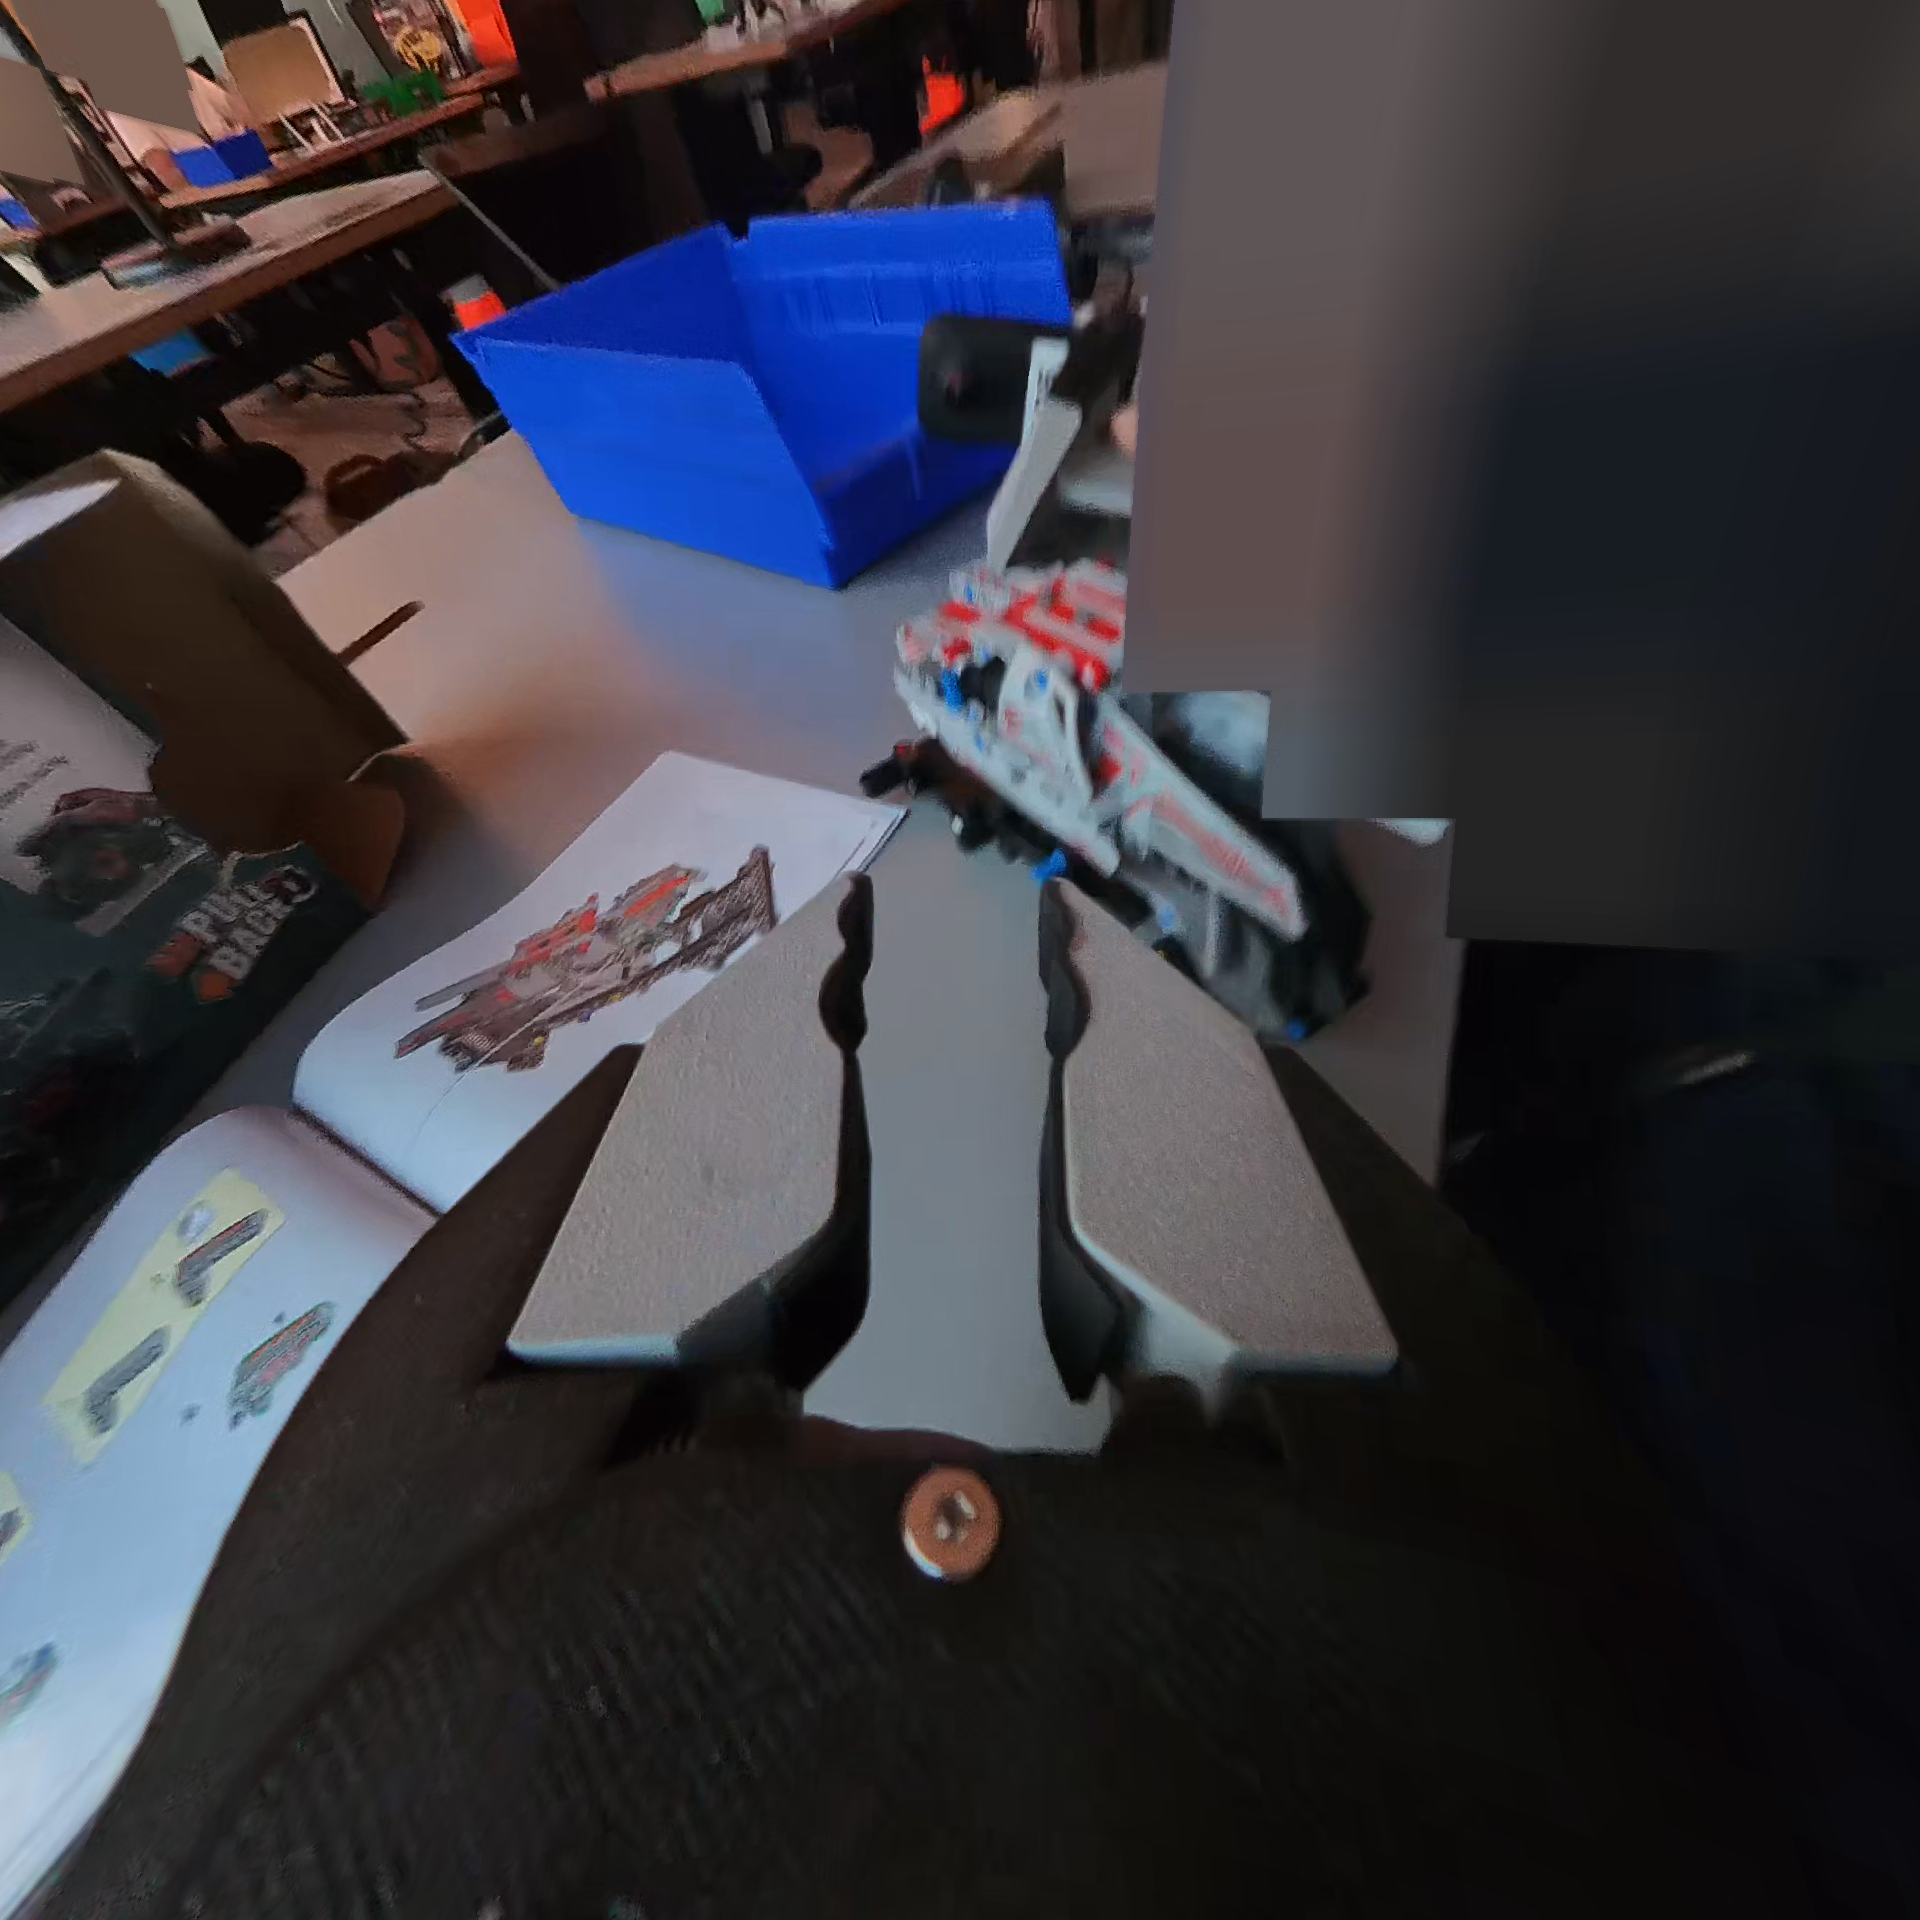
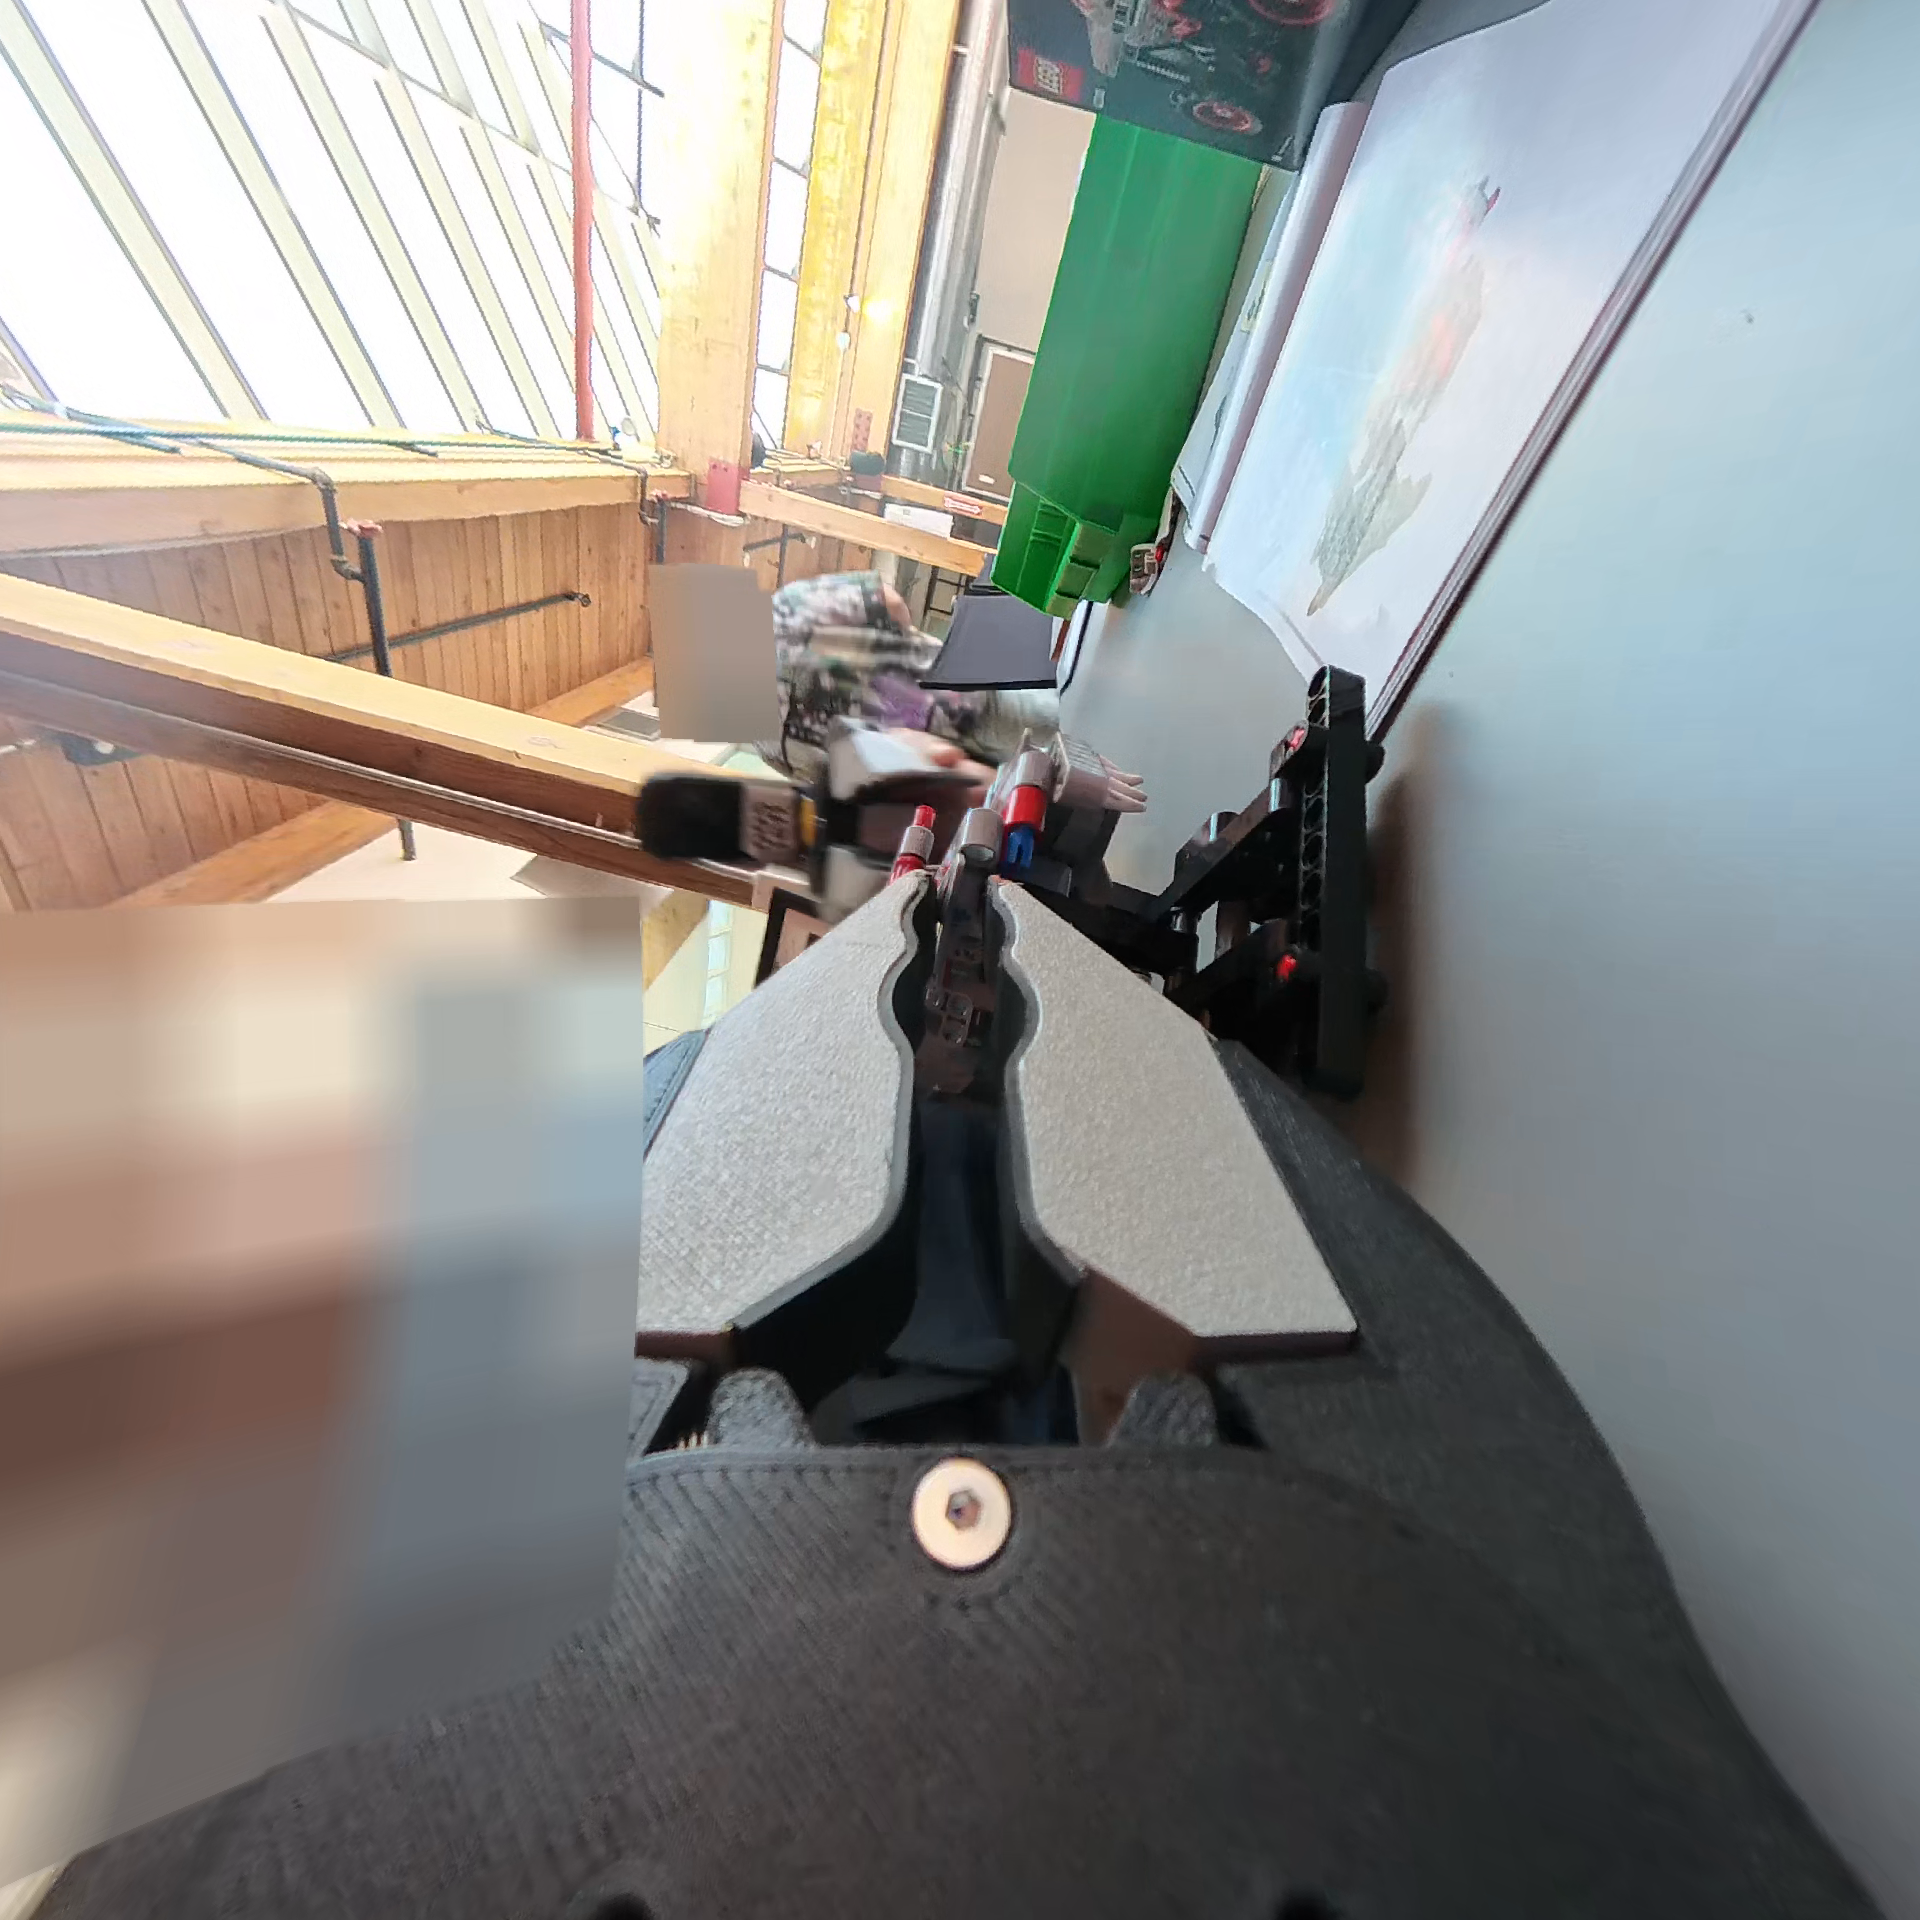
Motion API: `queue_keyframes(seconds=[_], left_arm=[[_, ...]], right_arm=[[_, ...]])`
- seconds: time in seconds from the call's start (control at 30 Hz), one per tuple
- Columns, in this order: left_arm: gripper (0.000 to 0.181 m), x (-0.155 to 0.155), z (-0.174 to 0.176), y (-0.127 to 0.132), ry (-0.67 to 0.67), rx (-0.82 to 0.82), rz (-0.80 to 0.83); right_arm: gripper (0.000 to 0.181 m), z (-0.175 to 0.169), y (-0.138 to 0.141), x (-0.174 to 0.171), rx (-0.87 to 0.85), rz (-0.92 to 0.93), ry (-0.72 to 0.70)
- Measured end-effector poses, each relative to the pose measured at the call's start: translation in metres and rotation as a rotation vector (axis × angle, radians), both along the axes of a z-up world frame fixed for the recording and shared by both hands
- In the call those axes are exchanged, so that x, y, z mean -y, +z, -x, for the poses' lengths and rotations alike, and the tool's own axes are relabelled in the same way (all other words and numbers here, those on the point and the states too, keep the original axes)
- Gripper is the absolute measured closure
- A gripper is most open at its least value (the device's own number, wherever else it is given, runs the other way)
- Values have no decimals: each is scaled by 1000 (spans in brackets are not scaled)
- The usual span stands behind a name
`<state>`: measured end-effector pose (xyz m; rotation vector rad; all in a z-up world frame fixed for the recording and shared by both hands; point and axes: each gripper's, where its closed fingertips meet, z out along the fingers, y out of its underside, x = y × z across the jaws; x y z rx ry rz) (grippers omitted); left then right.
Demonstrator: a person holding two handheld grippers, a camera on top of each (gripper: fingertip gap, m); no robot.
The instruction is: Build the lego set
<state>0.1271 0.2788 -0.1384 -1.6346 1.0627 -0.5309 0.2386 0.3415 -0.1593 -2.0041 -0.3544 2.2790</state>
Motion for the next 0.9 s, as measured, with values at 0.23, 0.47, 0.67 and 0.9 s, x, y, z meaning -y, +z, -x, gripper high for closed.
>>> queue_keyframes(seconds=[0.23,0.47,0.67,0.9], left_arm=[[140,-4,-67,25,-47,-76,234],[133,-23,-99,-10,1,-344,275],[134,-25,-95,-11,14,-379,276],[136,-33,-85,-12,23,-363,299]], right_arm=[[176,0,0,0,-8,-11,14],[176,-4,2,5,-28,-15,22],[176,-9,1,7,-32,24,31],[177,-17,-1,13,-22,47,77]])
